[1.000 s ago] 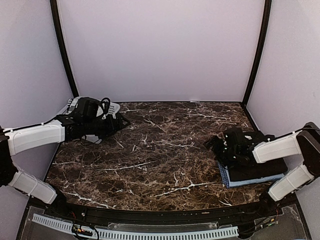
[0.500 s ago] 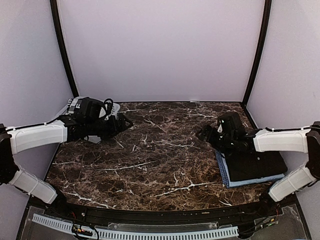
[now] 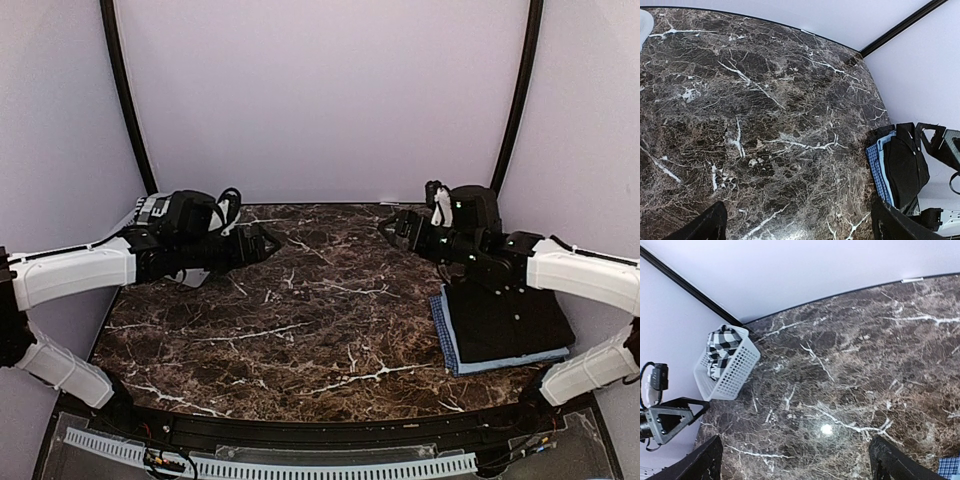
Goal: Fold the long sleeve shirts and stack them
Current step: Reset both arms
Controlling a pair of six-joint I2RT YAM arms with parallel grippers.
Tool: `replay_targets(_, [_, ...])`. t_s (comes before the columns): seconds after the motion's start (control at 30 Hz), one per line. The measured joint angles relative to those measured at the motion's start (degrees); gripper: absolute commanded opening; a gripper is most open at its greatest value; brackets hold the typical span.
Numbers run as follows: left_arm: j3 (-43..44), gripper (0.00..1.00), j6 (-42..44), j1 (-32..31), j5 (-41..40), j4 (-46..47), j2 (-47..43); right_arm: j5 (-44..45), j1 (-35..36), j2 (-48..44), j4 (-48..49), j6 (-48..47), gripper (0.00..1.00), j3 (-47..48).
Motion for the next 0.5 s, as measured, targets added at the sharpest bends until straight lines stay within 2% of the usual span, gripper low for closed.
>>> replay_targets(0.3, [0.9,0.99,2.8,-1.2,-1.0,0.3,-5.6,-1.2,0.2,-7.3,0.4,-5.1,0.99,3.2])
replay_targets(0.5, [2.6,0.99,5.8,-1.2,-4.7,0.2,-9.6,1.6,0.2,-9.1,-1.8,-7.7,0.99,6.0])
